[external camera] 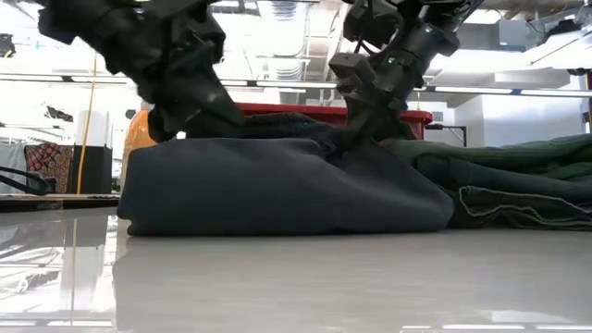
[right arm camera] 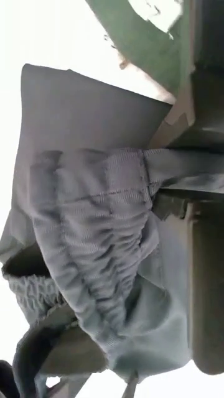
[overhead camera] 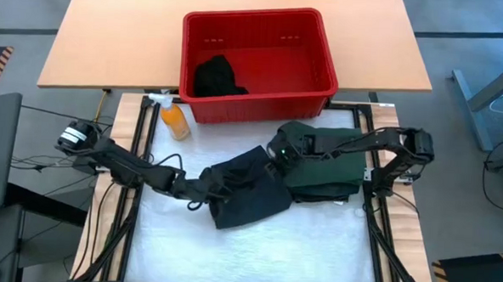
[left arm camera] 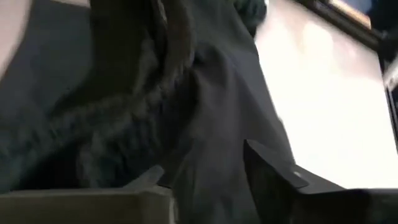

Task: Fold Laundry from Bin
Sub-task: Fold the black short

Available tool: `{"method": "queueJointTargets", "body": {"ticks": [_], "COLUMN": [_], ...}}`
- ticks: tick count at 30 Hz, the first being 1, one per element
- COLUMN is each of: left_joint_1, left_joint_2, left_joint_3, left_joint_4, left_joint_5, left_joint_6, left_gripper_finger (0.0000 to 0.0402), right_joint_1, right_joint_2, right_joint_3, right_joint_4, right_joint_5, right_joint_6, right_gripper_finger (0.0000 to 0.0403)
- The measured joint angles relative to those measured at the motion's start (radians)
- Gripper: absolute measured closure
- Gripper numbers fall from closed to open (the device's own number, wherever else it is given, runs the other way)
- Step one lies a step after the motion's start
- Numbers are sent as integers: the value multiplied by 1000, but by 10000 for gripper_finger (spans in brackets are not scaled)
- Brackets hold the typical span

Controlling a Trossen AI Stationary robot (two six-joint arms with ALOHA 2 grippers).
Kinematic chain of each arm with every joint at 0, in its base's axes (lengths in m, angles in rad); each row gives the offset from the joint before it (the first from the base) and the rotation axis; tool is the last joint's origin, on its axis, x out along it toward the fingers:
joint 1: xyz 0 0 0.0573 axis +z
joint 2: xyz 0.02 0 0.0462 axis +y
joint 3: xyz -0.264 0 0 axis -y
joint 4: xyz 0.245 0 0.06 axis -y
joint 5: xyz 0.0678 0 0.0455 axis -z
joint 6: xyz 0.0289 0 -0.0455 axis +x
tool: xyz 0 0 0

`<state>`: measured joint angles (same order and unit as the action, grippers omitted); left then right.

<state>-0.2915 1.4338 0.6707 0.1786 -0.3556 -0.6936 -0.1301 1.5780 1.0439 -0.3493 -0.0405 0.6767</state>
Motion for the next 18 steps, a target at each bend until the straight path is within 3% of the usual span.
{"method": "queueJointTargets", "body": {"ticks": [7, 11, 18], "left_joint_1": [50, 70, 75], "left_joint_2": [-7, -6, -6], "left_joint_3": [16, 15, 15], "left_joint_4": [-88, -209, -264], "left_joint_5": [-49, -2, -14], "left_joint_6": [-92, -178, -194], "left_gripper_finger": [347, 376, 399], "right_joint_1": [-67, -100, -122], "right_joint_2": [0, 0, 0], "right_joint_3": [123, 194, 212], "right_joint_4": [-174, -311, -424], "right_joint_5": [-14, -14, -13], "right_joint_6": [-117, -182, -268], "right_gripper_finger": [285, 285, 279]}}
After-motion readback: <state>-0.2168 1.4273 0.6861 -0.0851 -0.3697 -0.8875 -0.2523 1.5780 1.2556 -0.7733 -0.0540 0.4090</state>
